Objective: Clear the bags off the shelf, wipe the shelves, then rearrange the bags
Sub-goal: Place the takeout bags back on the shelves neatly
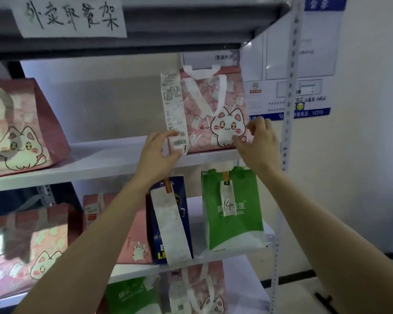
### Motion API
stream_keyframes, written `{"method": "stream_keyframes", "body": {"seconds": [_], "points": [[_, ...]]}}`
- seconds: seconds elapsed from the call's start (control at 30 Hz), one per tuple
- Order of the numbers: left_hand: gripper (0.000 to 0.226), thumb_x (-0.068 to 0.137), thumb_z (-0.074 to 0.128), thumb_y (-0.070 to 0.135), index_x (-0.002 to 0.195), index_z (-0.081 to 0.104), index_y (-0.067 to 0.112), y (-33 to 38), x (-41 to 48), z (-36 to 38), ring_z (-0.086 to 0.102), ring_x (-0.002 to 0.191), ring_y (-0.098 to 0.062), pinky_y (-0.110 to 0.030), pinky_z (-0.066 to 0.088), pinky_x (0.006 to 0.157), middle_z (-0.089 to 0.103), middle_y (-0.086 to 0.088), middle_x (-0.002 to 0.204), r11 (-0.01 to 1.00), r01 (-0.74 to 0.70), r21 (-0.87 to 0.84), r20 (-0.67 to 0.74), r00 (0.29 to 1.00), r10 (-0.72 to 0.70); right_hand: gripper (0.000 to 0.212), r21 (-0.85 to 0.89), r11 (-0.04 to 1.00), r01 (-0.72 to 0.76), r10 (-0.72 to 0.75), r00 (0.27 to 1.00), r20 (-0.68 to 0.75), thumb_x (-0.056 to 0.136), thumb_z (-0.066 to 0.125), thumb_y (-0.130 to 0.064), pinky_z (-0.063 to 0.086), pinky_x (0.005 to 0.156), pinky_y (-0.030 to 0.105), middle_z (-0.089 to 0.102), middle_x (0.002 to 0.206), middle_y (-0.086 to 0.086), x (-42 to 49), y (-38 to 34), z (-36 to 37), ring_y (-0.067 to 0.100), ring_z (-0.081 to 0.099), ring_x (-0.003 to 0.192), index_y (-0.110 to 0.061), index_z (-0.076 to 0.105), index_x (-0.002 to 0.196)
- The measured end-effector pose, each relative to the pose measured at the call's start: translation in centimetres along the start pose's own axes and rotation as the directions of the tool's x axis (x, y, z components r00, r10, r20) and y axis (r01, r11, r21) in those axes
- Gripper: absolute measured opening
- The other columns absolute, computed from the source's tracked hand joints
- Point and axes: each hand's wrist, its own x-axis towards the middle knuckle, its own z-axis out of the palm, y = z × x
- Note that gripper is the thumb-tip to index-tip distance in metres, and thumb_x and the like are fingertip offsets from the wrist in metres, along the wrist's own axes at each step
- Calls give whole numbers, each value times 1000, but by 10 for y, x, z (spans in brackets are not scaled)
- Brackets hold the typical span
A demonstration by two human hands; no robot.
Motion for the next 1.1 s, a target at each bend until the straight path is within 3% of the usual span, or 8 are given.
{"method": "stream_keyframes", "body": {"seconds": [0.17, 0.4, 0.63, 0.77, 0.87, 0.93, 1.0, 1.1], "points": [[50, 97, 79, 25, 142, 60, 36, 8, 18, 17, 59, 122, -12, -36, 53, 111, 52, 2, 144, 997, 63, -46, 26, 998, -61, 96, 25, 984, -174, 165, 964, 207, 82, 83, -56, 51, 101, 48, 48, 150, 9, 36, 13, 18, 34, 55, 132, -17, 31, 152], [47, 94, 83, 29, 137, 64, 32, -14, 6, -11, 61, 131, -19, -46, 52, 116, 56, 2, 144, 988, 155, -20, -98, 983, -156, 67, 137, 988, -70, 20, 941, 338, 79, 84, -49, 51, 81, 38, 64, 115, -2, 35, -2, 63, 21, 61, 102, -23, 43, 125], [47, 88, 88, 30, 128, 63, 34, -60, -16, -98, 69, 112, -11, -37, 61, 96, 66, 3, 134, 970, 233, 75, -225, 951, -212, 74, 224, 974, 11, -113, 888, 445, 83, 86, -39, 45, 82, 34, 66, 131, 6, 12, -86, 129, 27, 63, 113, -18, 38, 136], [49, 88, 87, 30, 130, 62, 33, -87, -22, -142, 64, 122, -24, -53, 56, 106, 60, 1, 131, 950, 280, 135, -238, 940, -243, 74, 226, 973, 39, -145, 866, 478, 85, 84, -35, 47, 81, 33, 66, 129, 9, -5, -129, 154, 33, 65, 116, -16, 36, 137], [51, 89, 85, 33, 134, 63, 32, -103, -25, -166, 62, 123, -27, -49, 55, 107, 54, -1, 134, 950, 257, 177, -232, 949, -214, 79, 202, 979, 22, -122, 859, 497, 84, 84, -41, 52, 87, 38, 64, 132, 8, -15, -153, 157, 32, 62, 119, -16, 35, 142], [51, 92, 82, 35, 139, 63, 30, -111, -28, -182, 61, 121, -27, -45, 54, 106, 53, -1, 140, 958, 204, 201, -207, 965, -162, 86, 197, 980, -11, -76, 900, 428, 83, 83, -49, 54, 99, 44, 59, 139, 8, -25, -170, 152, 31, 58, 125, -16, 36, 147], [49, 95, 78, 32, 141, 62, 29, -119, -35, -203, 60, 117, -22, -40, 52, 103, 54, 1, 136, 968, 123, 219, -192, 978, -81, 83, 181, 983, -10, -25, 981, 193, 86, 76, -53, 52, 103, 49, 51, 143, 9, -38, -192, 149, 30, 55, 127, -14, 38, 149], [41, 96, 75, 24, 136, 66, 26, -129, -48, -246, 63, 116, -16, -36, 54, 104, 57, 2, 131, 980, 11, 196, -246, 969, 39, 62, 211, 972, 106, -77, 987, -141, 92, 68, -43, 49, 99, 38, 53, 136, 9, -63, -246, 152, 25, 54, 120, -11, 48, 141]]}}
